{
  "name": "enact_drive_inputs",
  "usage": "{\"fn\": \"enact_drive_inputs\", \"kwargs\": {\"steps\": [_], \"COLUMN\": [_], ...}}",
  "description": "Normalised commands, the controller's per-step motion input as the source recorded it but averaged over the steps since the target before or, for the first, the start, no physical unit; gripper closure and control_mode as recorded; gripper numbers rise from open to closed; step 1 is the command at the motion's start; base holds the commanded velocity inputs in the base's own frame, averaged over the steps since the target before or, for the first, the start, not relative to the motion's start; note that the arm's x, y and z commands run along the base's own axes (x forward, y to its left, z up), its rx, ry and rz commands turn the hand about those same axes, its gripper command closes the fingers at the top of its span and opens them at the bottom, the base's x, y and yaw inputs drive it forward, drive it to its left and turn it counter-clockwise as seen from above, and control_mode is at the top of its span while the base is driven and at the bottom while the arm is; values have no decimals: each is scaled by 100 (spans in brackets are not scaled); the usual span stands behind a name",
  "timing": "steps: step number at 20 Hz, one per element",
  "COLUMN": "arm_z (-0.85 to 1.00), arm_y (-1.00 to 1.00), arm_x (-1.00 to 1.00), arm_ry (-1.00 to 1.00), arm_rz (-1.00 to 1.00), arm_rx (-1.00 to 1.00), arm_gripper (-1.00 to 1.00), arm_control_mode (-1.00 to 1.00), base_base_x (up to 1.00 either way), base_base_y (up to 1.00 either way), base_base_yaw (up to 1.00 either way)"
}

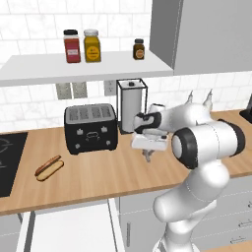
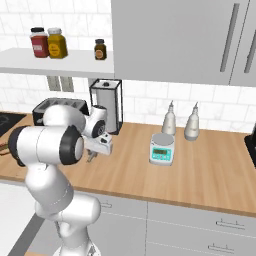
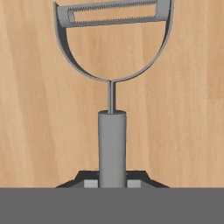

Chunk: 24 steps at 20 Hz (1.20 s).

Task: Pick the peeler from the drawer and place it on the counter.

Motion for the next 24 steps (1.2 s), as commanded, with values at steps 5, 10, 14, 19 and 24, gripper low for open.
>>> {"fn": "enact_drive_inputs", "kwargs": {"steps": [5, 10, 14, 19, 24], "arm_z": [-45, -3, 0, 0, 53], "arm_y": [0, 0, 0, 0, 5], "arm_x": [-2, 0, 0, 0, -19], "arm_ry": [-1, 0, 0, 0, -10], "arm_rz": [2, 1, 0, 0, 0], "arm_rx": [-17, -2, 0, 0, 0], "arm_gripper": [100, -100, -100, -100, -100], "arm_control_mode": [-100, -100, -100, -100, -100], "base_base_x": [0, 0, 0, 0, 0], "base_base_y": [0, 0, 0, 0, 0], "base_base_yaw": [0, 0, 0, 0, 0]}}
